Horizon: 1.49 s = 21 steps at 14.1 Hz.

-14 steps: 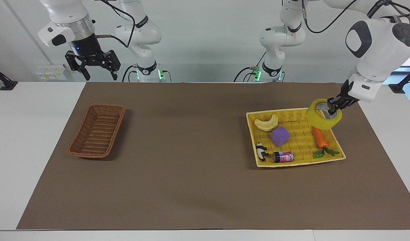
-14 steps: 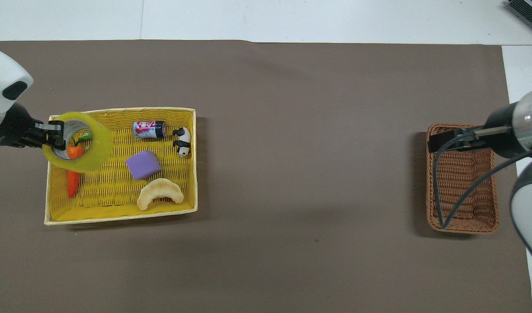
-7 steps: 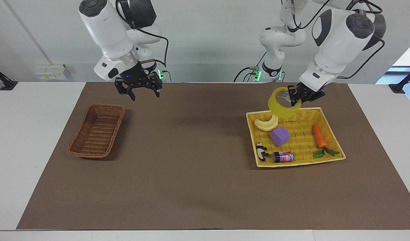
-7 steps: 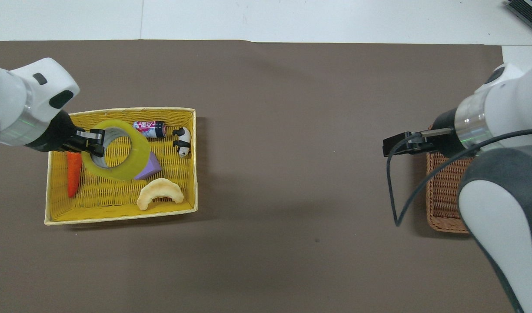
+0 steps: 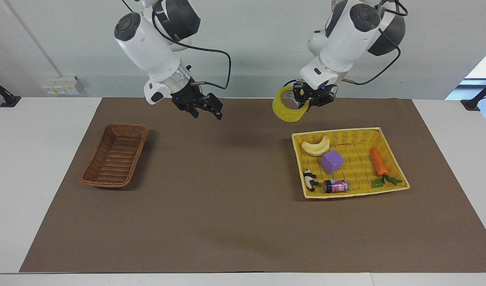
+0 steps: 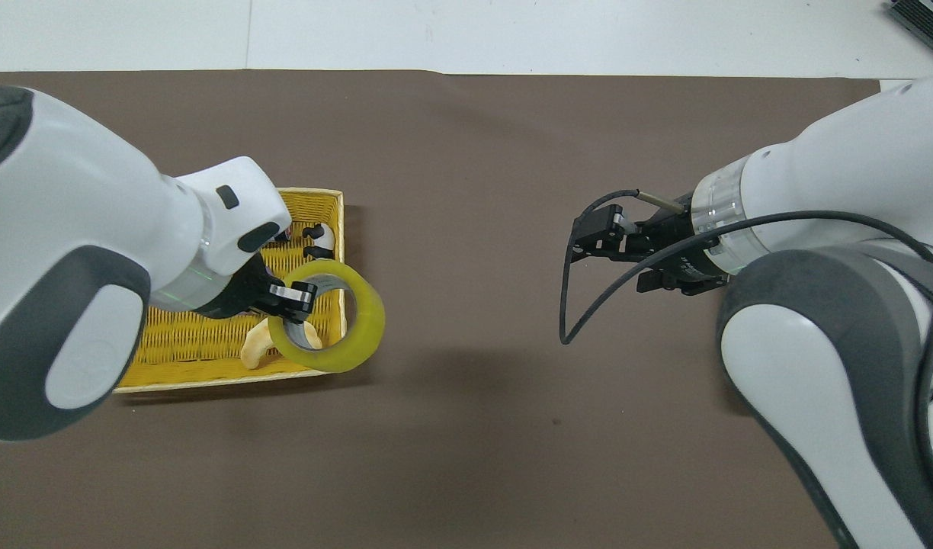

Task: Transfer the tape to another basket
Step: 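Carry the tape with the left gripper while the right gripper reaches toward it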

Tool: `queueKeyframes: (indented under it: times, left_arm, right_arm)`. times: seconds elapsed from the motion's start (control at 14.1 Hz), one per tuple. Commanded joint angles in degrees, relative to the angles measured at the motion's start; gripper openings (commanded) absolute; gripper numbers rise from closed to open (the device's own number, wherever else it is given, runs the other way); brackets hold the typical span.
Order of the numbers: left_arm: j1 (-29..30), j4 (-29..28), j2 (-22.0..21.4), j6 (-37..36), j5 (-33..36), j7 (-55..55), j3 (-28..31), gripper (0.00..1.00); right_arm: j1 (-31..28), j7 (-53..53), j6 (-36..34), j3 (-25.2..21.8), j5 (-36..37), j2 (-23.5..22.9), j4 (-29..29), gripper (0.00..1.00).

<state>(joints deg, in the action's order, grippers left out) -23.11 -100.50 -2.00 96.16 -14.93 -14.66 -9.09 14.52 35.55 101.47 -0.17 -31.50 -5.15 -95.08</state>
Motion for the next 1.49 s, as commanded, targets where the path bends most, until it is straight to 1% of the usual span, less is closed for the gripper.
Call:
queueKeyframes:
  times: [0.0, 0.07, 0.14, 0.28, 0.35, 0.42, 0.64, 0.78, 0.92, 1.13, 1.2, 1.42]
  left_arm:
    - [-3.42, -3.38, -2.05, 5.68, -3.08, -0.46, 1.18, 0.00]
    - [-4.30, -3.47, -1.79, 7.18, -3.79, -0.46, 1.18, 0.00]
    - [-5.01, -3.47, -1.44, 8.76, -4.84, -0.46, 1.18, 0.00]
    - [-5.54, -3.64, -0.91, 11.32, -6.77, -0.55, 1.18, 0.00]
    - [-6.15, -3.65, -0.64, 12.02, -7.39, -0.55, 1.18, 0.00]
    - [-6.16, -3.73, -0.38, 12.38, -7.83, -0.90, 1.18, 0.00]
    - [-6.16, -3.82, -0.29, 13.52, -8.45, -3.79, 1.18, 0.00]
    - [-6.24, -3.82, -0.20, 14.57, -8.54, -5.81, 1.18, 0.00]
    - [-6.85, -3.82, -0.20, 15.63, -9.33, -7.92, 1.18, 0.00]
    - [-7.12, -3.82, -0.20, 15.90, -9.42, -8.63, 1.18, 0.00]
    - [-7.12, -3.82, -0.20, 15.99, -9.42, -9.85, 1.18, 0.00]
    - [-7.12, -3.82, -0.20, 15.99, -9.42, -10.74, 1.18, 0.00]
  right_arm:
    - [-0.46, 0.48, 1.19, 0.26, -2.69, -0.91, -0.46, 1.00]
    - [-0.81, -0.39, 0.76, 0.26, -2.77, -1.00, -0.46, 1.00]
    - [-0.90, -3.44, -0.03, 0.26, -2.86, -0.92, -0.46, 1.00]
    - [-1.42, -12.57, -3.27, 0.26, -3.04, -0.04, -1.86, 1.00]
    - [-2.56, -17.14, -5.47, 0.26, -4.78, 0.49, -2.21, 1.00]
    - [-3.18, -19.97, -6.88, 0.26, -6.45, 1.36, -3.17, 1.00]
    - [-4.06, -25.95, -6.72, 0.17, -10.23, 5.84, -8.79, 1.00]
    - [-3.63, -26.77, -4.89, 0.17, -12.69, 7.95, -12.22, 1.00]
    - [-2.40, -26.59, -1.38, 0.17, -15.24, 9.80, -15.47, 1.00]
    - [-2.05, -26.07, -0.57, 0.26, -17.79, 10.33, -16.01, 1.00]
    - [-1.00, -25.98, -0.31, 0.26, -18.33, 10.42, -16.10, 1.00]
    - [1.20, -25.71, 3.64, 0.26, -18.33, 12.79, -19.87, 1.00]
